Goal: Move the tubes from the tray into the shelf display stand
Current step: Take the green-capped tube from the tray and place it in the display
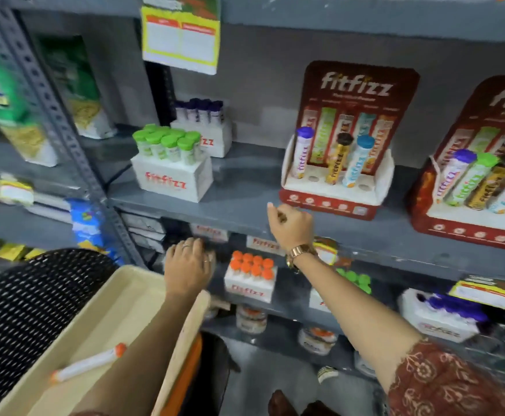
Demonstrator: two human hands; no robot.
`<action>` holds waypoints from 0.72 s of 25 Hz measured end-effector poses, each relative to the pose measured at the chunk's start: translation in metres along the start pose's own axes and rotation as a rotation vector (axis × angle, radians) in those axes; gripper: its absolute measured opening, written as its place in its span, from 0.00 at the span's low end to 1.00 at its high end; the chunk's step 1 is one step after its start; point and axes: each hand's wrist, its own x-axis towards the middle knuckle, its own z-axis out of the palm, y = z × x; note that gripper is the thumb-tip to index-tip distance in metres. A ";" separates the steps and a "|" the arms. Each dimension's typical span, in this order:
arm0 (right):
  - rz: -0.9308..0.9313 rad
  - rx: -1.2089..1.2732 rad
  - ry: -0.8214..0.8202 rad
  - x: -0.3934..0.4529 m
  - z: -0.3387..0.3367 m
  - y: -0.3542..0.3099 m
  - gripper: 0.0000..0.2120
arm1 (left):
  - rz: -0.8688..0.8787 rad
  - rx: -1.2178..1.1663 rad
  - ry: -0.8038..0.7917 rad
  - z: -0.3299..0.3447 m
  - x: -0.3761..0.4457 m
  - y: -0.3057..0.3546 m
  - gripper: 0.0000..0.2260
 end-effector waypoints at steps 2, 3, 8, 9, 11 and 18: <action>-0.095 -0.025 -0.070 -0.022 0.033 -0.029 0.23 | -0.044 0.061 -0.048 0.006 -0.022 -0.047 0.15; -0.144 -0.026 -0.119 -0.037 0.051 -0.043 0.22 | -0.075 0.085 -0.076 0.011 -0.035 -0.072 0.16; -0.330 0.102 -0.379 -0.120 0.116 -0.090 0.17 | -0.279 0.069 -0.261 0.043 -0.105 -0.164 0.16; -0.356 0.107 -0.442 -0.135 0.124 -0.098 0.16 | -0.306 0.060 -0.279 0.045 -0.119 -0.174 0.15; -0.381 0.111 -0.614 -0.161 0.137 -0.113 0.17 | -0.351 0.069 -0.323 0.054 -0.147 -0.190 0.16; -0.436 -0.002 -1.308 -0.231 0.179 -0.138 0.13 | -0.642 -0.028 -0.494 0.100 -0.217 -0.224 0.23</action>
